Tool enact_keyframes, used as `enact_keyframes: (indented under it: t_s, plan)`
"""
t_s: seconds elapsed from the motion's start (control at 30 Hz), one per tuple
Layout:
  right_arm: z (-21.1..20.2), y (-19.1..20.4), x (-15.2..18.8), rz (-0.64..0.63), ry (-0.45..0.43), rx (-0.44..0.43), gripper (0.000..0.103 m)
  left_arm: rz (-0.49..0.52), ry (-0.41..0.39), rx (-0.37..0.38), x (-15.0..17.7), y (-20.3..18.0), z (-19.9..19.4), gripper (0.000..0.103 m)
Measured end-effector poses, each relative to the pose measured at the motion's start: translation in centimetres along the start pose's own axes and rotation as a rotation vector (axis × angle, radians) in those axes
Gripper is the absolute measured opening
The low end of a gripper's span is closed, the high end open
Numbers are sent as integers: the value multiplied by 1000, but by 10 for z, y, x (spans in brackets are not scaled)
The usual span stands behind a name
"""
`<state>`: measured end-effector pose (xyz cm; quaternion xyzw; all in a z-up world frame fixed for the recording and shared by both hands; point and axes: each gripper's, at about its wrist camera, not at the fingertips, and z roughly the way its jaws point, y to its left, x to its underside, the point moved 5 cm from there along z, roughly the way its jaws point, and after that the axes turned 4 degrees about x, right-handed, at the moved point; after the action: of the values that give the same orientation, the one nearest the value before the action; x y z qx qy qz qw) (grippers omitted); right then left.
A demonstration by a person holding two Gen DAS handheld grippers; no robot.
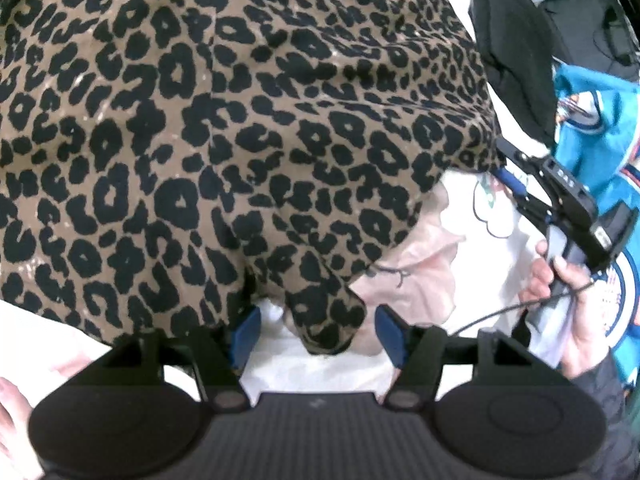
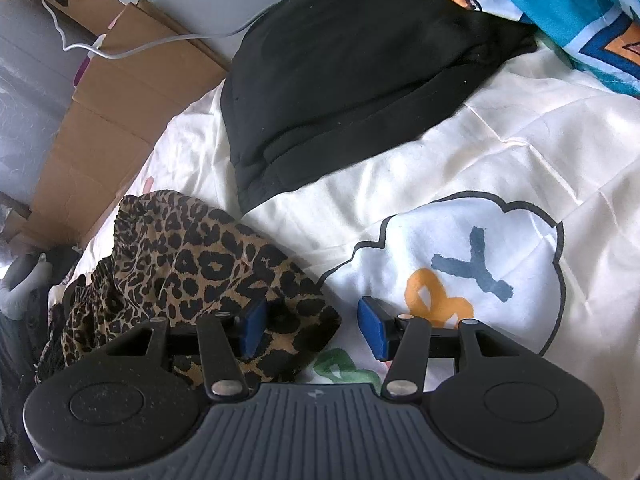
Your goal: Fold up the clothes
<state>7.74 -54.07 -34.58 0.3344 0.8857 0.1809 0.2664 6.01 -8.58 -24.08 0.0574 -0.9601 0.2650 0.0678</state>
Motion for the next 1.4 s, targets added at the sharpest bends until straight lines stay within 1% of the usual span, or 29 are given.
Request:
enact_keyframes:
  t_s: [0.07, 0.13, 0.17, 0.2, 0.23, 0.27, 0.3, 0.37, 0.4, 0.5, 0.63, 0.7, 0.8, 0.9, 0.97, 1.0, 1.07, 1.17, 1.23, 1.3, 1.33, 1.37, 1.4]
  plan:
    - [1, -1, 1, 4, 2, -5, 56, -18, -12, 4, -3, 0, 2, 66]
    - [2, 0, 2, -2, 4, -8, 54, -31, -29, 1, -6, 3, 4, 66]
    - [2, 1, 3, -9, 7, -8, 46, -39, -35, -6, -7, 6, 6, 63]
    - [3, 2, 3, -17, 11, -6, 38, -47, -42, -12, -9, 10, 8, 50]
    - [4, 2, 3, -26, 16, 1, 32, -55, -33, -8, -8, 13, 11, 40]
    - [4, 3, 2, -37, 19, 5, 20, -64, -12, 4, -7, 16, 14, 20]
    - [3, 5, 1, -48, 19, 4, 11, -68, 4, 13, -4, 19, 15, 12]
    - [-1, 8, -3, -72, 19, 2, 4, -64, 7, 20, -2, 25, 12, 9]
    - [-2, 10, -4, -84, 18, 1, 4, -67, 5, 26, -2, 29, 9, 8]
    - [-8, 15, -10, -115, 15, -4, 4, -95, -18, 66, -5, 38, -3, 7]
    - [-20, 22, -25, -110, -21, -16, 3, -119, -53, 139, -10, 46, -20, 7]
    - [-21, 28, -29, -119, -29, -11, 3, -126, -64, 157, -11, 48, -26, 7]
    - [-21, 34, -32, -128, -33, 13, 4, -139, -52, 176, -10, 49, -25, 7]
    - [-25, 37, -35, -126, -38, 37, 4, -133, -10, 201, -3, 46, -20, 7]
    - [-31, 38, -36, -128, -42, 48, 4, -119, 12, 196, 1, 47, -17, 7]
    - [-34, 38, -36, -131, -44, 55, 2, -116, 22, 189, 2, 49, -15, 7]
    - [-37, 35, -37, -140, -45, 75, 1, -123, 39, 174, 3, 52, -8, 7]
    - [-33, 28, -37, -158, -44, 112, 0, -120, 58, 146, 5, 55, 6, 8]
    - [-28, 21, -36, -151, -40, 126, 0, -113, 81, 112, 8, 58, 15, 11]
    - [-26, 17, -36, -137, -43, 126, 0, -106, 106, 83, 12, 59, 22, 19]
    - [-27, 16, -36, -130, -43, 113, 1, -101, 116, 81, 14, 58, 23, 21]
    - [-28, 18, -35, -126, -41, 93, 1, -91, 123, 78, 16, 57, 23, 26]
    - [-28, 19, -34, -125, -38, 78, 2, -77, 128, 76, 18, 54, 22, 34]
